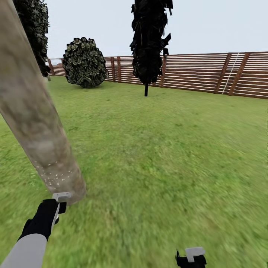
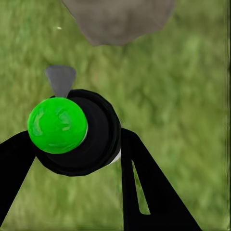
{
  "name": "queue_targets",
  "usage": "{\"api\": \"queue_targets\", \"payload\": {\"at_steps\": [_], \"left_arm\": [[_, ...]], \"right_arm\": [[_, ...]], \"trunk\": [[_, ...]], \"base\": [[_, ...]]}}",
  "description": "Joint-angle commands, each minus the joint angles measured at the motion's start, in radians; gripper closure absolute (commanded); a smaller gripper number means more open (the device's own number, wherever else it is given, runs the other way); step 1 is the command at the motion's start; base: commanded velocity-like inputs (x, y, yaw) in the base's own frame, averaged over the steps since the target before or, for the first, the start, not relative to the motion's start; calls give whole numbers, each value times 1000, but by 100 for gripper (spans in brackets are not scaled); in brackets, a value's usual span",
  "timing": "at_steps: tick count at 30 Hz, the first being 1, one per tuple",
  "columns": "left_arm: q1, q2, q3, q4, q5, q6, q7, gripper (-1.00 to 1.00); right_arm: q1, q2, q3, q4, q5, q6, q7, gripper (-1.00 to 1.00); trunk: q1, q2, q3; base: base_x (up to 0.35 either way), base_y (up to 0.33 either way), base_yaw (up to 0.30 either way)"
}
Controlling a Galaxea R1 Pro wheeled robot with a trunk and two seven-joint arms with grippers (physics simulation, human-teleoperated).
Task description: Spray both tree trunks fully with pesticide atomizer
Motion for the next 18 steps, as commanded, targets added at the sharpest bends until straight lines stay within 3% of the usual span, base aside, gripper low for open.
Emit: {"api": "queue_targets", "payload": {"at_steps": [1,7,18], "left_arm": [[0,0,0,0,-1,0,0,100],[0,0,1,-2,-1,1,4,100],[0,1,6,0,-1,3,8,100]], "right_arm": [[11,1,0,0,0,1,0,-100],[63,2,0,1,0,2,0,-100],[65,2,0,1,0,2,0,-100]], "trunk": [[0,0,0],[0,0,0],[0,0,0]], "base": [[0,-278,0],[0,-278,0],[-35,-232,0]]}}
